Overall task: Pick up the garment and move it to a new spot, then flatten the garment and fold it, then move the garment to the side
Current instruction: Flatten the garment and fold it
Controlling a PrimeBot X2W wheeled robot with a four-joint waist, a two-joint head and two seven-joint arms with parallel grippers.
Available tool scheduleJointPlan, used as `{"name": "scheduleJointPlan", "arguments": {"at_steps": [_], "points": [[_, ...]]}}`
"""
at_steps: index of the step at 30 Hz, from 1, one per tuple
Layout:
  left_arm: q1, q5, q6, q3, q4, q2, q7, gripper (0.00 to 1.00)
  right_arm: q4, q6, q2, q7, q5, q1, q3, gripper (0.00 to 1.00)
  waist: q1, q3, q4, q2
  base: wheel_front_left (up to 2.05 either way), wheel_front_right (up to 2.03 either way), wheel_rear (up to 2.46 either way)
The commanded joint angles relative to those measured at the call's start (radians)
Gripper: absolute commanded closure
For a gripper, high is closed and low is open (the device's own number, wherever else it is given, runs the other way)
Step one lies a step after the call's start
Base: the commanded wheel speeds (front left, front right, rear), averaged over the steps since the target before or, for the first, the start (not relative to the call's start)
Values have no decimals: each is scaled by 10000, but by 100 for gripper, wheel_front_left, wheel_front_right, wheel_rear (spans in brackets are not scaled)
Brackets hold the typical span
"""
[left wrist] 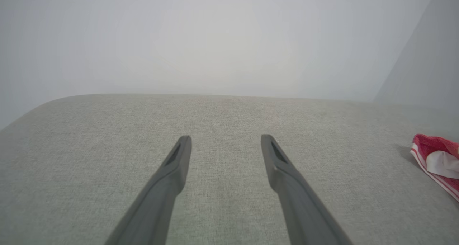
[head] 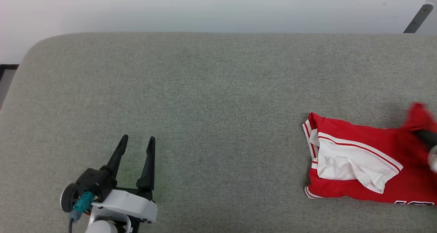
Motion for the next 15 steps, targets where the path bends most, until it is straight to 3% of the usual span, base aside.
{"name": "scheduleJointPlan", "arguments": {"at_steps": [1,8,15], "points": [[128,-66,-22,-43,-48,0,3,0,-783,-3,103,168,-302,229,130,100,0,-49,38,-1,0,0,0],[110,-229,-23,-263,-221,-7,3,0,-3071,-3,1091,1111,-1683,602,204,100,0,10,263,-1,0,0,0],[-62,-326,-23,-440,-217,1,3,0,-3234,-3,2475,2144,-3634,666,-529,100,0,251,465,-1,0,0,0]]}}
